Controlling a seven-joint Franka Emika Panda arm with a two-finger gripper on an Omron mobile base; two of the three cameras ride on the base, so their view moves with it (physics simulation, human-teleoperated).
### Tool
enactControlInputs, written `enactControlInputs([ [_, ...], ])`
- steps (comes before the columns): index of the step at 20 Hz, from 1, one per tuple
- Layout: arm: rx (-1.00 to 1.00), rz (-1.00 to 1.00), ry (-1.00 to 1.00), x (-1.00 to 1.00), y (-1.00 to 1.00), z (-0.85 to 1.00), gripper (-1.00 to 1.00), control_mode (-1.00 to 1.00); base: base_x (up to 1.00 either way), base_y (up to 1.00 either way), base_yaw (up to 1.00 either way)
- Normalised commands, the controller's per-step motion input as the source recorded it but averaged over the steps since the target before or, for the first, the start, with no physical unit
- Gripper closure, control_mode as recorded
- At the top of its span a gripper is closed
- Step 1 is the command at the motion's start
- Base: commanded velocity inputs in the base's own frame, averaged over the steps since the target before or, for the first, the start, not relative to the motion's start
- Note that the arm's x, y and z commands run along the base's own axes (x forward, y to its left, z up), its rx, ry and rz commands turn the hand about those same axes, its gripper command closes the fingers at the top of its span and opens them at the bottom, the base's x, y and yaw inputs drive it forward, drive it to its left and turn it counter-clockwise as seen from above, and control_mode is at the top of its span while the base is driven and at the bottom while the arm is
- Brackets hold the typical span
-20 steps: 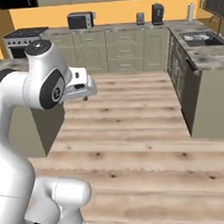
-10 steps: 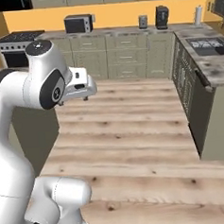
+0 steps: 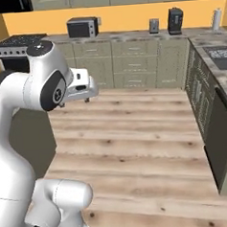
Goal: Take the cheese, chicken drumstick, and tomato from the fridge and place them on the plate on the dining counter to create an appetizer plate.
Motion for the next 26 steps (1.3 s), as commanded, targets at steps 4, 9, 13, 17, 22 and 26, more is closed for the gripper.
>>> enactControlInputs([
  [4, 0.0, 0.0, 0.0, 0.0, 0.0, 0.0, -1.0, 1.0, 1.0, -0.02, 0.09],
  [9, 0.0, 0.0, 0.0, 0.0, 0.0, 0.0, -1.0, 1.0, 1.0, -0.11, 0.09],
  [13, 0.0, 0.0, 0.0, 0.0, 0.0, 0.0, -1.0, 1.0, 1.0, -0.05, 0.13],
  [17, 0.0, 0.0, 0.0, 0.0, 0.0, 0.0, -1.0, 1.0, 1.0, -0.01, 0.21],
  [22, 0.0, 0.0, 0.0, 0.0, 0.0, 0.0, -1.0, 1.0, 1.0, -0.04, 0.35],
  [26, 0.0, 0.0, 0.0, 0.0, 0.0, 0.0, -1.0, 1.0, 1.0, -0.06, 0.38],
])
